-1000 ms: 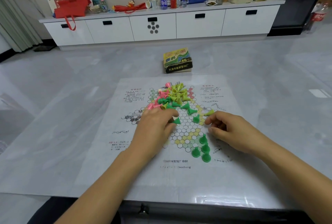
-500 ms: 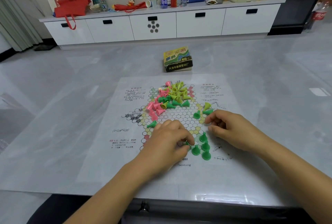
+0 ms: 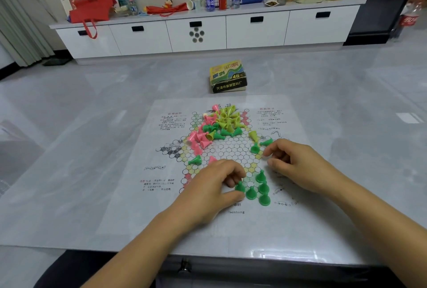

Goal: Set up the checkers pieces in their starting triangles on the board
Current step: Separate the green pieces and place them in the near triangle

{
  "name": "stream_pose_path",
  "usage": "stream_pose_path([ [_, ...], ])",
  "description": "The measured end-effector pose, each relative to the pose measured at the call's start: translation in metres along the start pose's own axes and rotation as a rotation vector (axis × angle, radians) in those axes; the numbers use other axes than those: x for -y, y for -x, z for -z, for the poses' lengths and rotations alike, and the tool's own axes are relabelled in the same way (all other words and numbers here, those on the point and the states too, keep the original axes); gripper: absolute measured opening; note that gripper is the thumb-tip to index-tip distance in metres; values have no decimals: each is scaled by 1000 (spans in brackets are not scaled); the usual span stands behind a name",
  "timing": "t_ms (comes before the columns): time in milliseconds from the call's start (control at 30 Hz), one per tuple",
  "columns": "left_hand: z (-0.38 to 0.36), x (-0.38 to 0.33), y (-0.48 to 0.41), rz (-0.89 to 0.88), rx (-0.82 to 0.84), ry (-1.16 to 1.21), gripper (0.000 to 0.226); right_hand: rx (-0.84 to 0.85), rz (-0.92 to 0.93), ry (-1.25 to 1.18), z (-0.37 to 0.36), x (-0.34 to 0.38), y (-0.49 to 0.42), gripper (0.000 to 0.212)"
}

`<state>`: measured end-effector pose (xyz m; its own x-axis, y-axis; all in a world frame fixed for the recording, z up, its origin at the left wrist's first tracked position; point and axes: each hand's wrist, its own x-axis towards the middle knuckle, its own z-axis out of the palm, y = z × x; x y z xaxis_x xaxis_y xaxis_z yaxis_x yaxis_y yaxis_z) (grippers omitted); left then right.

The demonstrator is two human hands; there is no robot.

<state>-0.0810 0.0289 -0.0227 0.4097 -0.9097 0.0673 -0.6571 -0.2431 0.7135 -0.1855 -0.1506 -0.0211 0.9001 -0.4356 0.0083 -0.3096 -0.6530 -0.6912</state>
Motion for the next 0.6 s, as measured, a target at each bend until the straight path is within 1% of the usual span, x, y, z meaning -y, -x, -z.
stream_pose_path([
  [100,6,1,-1,2,-75,80,25,-115,14,-13,-1,1,-3,11],
  [233,21,6,-4,48,-322,164,17,-259,135,169,-7,3,-10,27],
  [300,28,12,-7,105,-414,215,14,-296,148,279,-9,2,-14,34],
  [367,33,19,-9,170,-463,269,15,-273,137,390,-11,-1,-18,34],
  [433,35,24,-10,224,-483,344,13,-229,118,441,-9,-3,-19,29],
  [533,36,27,-10,275,-488,464,9,-205,89,434,-3,-2,-17,24],
  [600,35,27,-10,299,-494,507,8,-217,95,376,1,-1,-13,20],
])
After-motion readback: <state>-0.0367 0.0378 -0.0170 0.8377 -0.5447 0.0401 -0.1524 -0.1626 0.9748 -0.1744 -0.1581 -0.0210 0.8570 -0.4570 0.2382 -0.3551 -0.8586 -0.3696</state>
